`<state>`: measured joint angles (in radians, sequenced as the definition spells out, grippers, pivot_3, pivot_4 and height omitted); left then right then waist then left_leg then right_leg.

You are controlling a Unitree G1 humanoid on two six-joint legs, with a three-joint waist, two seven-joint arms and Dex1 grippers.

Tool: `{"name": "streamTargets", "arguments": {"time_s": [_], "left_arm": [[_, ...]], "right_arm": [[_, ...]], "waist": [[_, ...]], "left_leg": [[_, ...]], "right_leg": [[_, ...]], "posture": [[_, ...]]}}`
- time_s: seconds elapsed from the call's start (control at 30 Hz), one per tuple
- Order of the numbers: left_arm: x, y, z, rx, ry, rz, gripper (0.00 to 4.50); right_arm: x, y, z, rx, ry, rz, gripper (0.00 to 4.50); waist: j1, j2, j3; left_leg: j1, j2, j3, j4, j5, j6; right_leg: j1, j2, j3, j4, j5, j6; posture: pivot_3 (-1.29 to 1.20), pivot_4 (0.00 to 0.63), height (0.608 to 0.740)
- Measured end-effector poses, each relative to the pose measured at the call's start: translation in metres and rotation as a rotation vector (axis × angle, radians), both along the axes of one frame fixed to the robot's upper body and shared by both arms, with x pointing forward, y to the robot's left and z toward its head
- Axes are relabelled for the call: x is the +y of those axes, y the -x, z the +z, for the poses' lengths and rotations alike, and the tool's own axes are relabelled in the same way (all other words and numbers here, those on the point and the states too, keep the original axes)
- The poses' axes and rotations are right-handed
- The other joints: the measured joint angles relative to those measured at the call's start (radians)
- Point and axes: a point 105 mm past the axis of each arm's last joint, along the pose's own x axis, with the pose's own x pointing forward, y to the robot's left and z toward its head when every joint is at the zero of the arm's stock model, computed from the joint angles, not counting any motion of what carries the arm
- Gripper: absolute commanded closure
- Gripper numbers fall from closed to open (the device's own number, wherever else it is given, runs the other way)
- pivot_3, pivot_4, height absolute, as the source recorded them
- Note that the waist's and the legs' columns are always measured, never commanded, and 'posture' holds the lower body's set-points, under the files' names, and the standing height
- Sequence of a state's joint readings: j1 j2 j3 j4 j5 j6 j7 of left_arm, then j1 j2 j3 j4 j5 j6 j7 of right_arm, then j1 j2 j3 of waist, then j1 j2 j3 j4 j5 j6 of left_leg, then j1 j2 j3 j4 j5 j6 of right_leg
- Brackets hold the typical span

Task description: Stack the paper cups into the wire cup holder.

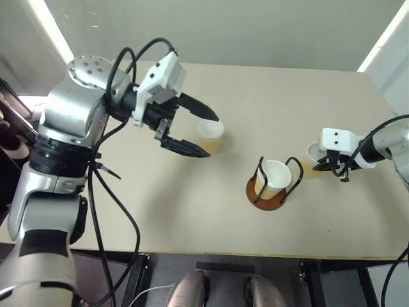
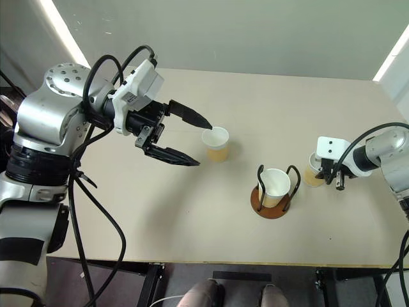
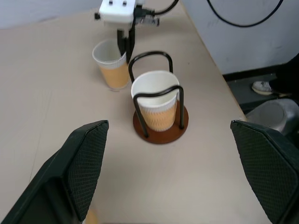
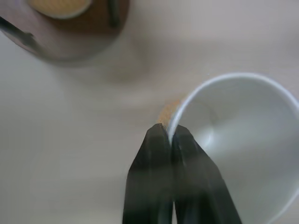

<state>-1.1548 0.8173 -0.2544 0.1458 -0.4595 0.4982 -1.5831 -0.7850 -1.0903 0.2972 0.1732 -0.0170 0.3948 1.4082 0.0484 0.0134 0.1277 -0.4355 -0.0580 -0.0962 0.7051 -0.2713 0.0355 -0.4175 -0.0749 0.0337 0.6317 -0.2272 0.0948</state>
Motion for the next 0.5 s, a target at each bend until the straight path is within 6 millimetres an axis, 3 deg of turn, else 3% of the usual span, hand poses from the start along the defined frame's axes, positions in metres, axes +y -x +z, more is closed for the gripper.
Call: {"name": "streamTargets", "arguments": {"time_s": [0.23,0.4,0.5], "left_arm": [[0.006,0.0,-0.002,-0.018,-0.007,0.0,0.0],[0.004,0.0,-0.007,-0.022,-0.014,-0.022,0.0],[0.004,-0.002,-0.009,-0.025,-0.015,-0.025,0.0]], "right_arm": [[0.02,0.027,0.061,-0.086,-0.081,0.063,4.49],[0.07,0.064,0.106,-0.156,-0.114,0.255,4.49],[0.089,0.075,0.115,-0.171,-0.117,0.322,4.49]], "waist": [[0.0,0.0,0.0],[-0.006,0.001,0.0],[-0.006,0.001,0.0]], "left_leg": [[0.0,0.0,0.0,-0.004,0.0,0.0],[0.0,0.0,-0.001,-0.006,0.0,-0.001],[0.0,0.0,-0.002,-0.005,0.0,-0.001]], "right_leg": [[0.0,0.0,0.0,-0.003,0.0,-0.001],[0.0,0.0,-0.001,-0.005,0.0,-0.001],[0.001,0.0,-0.001,-0.005,0.0,-0.001]], "posture": [[0.0,0.15,0.74],[0.0,0.15,0.74],[0.0,0.15,0.74]]}}
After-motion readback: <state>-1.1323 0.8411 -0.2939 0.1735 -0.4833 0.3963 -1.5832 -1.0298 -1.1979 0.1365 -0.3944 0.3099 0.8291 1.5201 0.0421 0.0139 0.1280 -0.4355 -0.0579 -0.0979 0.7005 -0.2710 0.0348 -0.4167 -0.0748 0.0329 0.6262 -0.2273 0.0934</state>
